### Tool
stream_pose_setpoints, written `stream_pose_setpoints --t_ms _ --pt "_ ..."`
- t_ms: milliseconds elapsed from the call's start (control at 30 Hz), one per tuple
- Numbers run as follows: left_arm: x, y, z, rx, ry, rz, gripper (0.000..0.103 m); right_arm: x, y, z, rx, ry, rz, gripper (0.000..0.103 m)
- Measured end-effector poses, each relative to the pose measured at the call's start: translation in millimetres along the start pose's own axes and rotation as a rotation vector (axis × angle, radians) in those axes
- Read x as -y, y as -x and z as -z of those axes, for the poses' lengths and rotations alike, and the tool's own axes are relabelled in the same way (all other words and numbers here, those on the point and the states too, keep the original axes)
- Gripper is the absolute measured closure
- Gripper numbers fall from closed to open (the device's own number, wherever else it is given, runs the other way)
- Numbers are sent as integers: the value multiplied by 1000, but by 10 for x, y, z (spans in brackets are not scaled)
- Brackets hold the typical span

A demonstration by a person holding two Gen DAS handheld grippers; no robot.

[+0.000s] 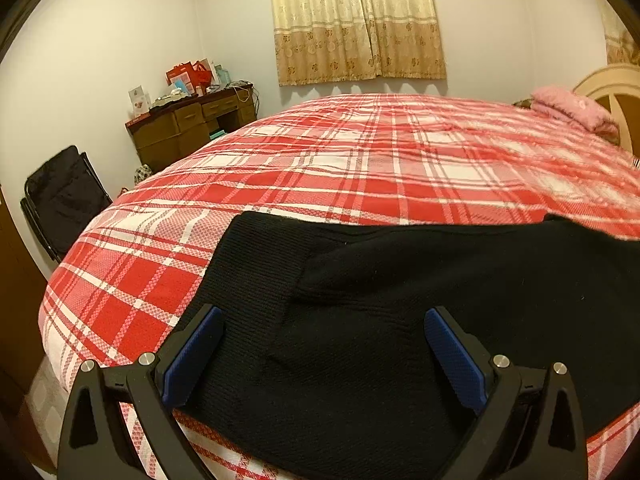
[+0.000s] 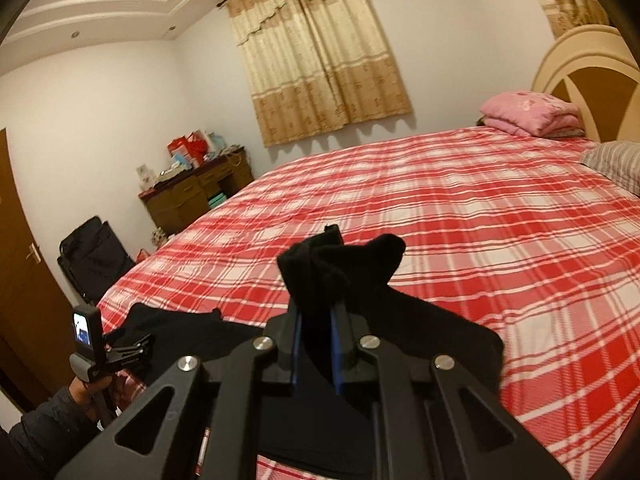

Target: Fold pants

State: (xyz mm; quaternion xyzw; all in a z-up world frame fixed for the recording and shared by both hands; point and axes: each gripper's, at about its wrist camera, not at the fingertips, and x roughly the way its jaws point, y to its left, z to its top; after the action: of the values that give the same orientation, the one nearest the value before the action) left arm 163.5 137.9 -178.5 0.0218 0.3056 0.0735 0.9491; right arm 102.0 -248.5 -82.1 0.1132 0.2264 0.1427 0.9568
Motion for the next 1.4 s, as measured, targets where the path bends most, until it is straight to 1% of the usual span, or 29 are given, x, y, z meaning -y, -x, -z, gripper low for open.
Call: stream_pose_setpoints --t_ms 67,200,267,333,433,567,600,633,667,700,733,767,800,833,867,933,1000,1067,1100,1167,1233,1267,1300,1367,1400 --pt "-85 48 -26 16 45 25 1 -95 -112 33 -22 20 -10 88" --pt "-272 118 -106 48 100 3 1 -275 -303 133 -66 66 -26 88" --pt "-325 126 -126 48 119 9 1 -393 -418 217 -95 102 -38 88" --pt "-328 129 -136 39 131 32 2 -495 -520 307 -125 144 -43 88" --pt "-235 151 -150 24 126 71 1 -629 -673 491 -183 210 -45 88" --pt "31 246 -184 11 102 172 2 -711 -868 713 -264 275 -40 88" --pt "148 281 -192 5 92 214 2 -712 -892 743 -276 281 -37 84" --pt "215 316 -189 1 85 238 2 -712 -934 787 -305 293 -40 84" --pt "307 341 -192 -7 75 271 2 -716 -968 816 -334 308 -39 77" --pt "451 377 -188 -23 57 331 2 -719 -975 836 -353 320 -37 55" --pt "542 409 -181 -30 48 363 2 -715 -936 849 -369 333 -46 48" --pt "684 454 -172 -38 31 411 2 -699 -853 841 -360 335 -75 45" --pt "801 480 -172 -47 18 448 2 -685 -759 833 -346 335 -95 45" --pt "887 496 -167 -56 15 473 2 -671 -688 834 -341 338 -99 44" --pt "1025 492 -177 -76 23 520 2 -622 -575 815 -332 345 -99 43" --pt "1254 450 -224 -115 34 590 2 -509 -395 785 -292 335 -101 40" --pt "1523 408 -276 -148 28 648 3 -354 -267 740 -244 297 -99 38" --pt "1757 386 -312 -176 1 687 3 -47 -105 651 -168 190 -90 35" --pt "1899 366 -333 -189 -17 689 3 93 -57 605 -144 128 -84 32" --pt "2093 356 -332 -210 -46 694 3 432 0 503 -105 -32 -49 30" --pt "2272 286 -319 -246 -65 675 5 650 20 423 -90 -131 -36 30" --pt "2325 246 -307 -262 -73 664 7 751 33 408 -77 -173 -24 30" --pt "2369 223 -292 -274 -81 648 10 786 37 401 -70 -187 -15 30" --pt "2427 240 -270 -255 -114 606 11 808 21 395 -64 -190 -5 30" --pt "2439 252 -262 -250 -131 590 18 805 10 401 -65 -191 -4 30"
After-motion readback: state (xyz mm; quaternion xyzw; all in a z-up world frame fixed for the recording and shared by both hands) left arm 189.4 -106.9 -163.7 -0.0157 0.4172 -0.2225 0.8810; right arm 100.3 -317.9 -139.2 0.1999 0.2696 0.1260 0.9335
